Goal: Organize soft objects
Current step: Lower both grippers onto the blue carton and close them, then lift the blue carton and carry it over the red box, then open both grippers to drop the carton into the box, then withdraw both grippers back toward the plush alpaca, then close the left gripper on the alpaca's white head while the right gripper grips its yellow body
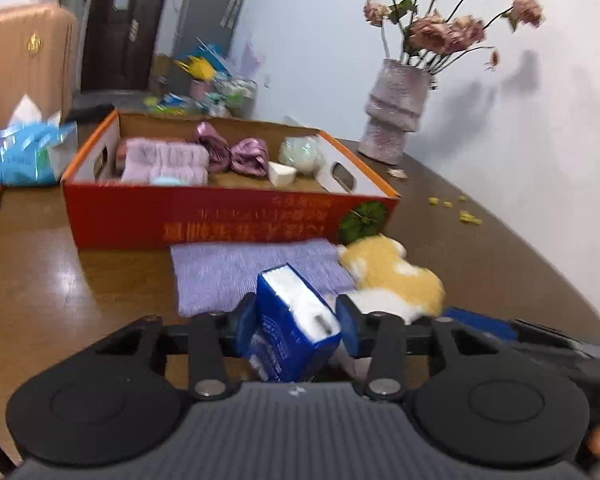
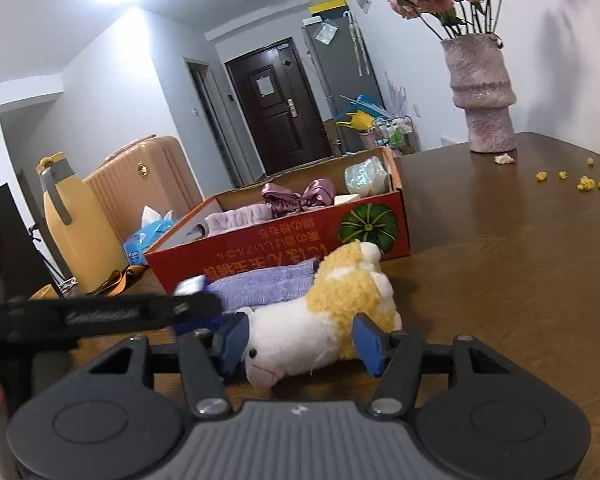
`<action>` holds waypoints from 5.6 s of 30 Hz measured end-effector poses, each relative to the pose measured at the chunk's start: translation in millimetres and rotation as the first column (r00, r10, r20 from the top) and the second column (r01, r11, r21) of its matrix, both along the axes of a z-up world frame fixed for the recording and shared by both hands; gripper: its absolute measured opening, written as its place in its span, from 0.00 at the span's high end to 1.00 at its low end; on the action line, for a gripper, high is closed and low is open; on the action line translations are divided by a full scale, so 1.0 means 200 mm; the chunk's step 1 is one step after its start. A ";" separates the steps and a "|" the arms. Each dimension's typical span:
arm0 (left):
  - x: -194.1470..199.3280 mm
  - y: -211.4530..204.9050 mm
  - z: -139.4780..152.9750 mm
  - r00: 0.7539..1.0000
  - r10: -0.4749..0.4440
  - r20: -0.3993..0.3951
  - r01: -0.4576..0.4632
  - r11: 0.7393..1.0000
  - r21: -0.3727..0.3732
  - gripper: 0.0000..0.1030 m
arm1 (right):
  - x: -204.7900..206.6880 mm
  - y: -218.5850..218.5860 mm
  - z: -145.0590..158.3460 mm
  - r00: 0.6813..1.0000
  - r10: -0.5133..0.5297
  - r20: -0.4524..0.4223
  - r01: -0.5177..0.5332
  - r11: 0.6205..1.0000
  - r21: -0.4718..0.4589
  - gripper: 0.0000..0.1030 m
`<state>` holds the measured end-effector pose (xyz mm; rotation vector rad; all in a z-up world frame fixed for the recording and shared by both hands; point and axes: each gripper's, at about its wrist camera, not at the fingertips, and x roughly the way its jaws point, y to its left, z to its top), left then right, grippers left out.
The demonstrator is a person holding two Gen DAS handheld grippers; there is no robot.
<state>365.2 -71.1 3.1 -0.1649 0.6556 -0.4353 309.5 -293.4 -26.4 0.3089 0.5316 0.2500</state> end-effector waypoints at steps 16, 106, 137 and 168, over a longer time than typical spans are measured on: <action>-0.49 -0.13 0.02 0.985 -0.132 0.113 0.119 0.986 0.116 0.07 | -0.35 -0.02 0.04 0.997 -0.072 -0.002 0.072 0.997 0.020 0.45; 0.38 0.39 0.80 0.962 0.153 0.227 -0.200 0.959 0.201 0.25 | 0.71 -0.09 0.89 0.999 0.024 -0.021 -0.029 0.957 -0.288 0.35; -0.70 0.25 0.14 0.978 0.099 0.181 -0.110 0.993 0.049 0.10 | -0.67 -0.09 0.18 0.983 -0.055 0.177 0.082 0.985 -0.153 0.17; 0.06 -0.15 -0.13 0.974 -0.107 -0.200 0.064 0.976 -0.209 0.45 | 0.13 -0.27 -0.08 0.997 0.003 -0.075 0.009 0.987 0.158 0.61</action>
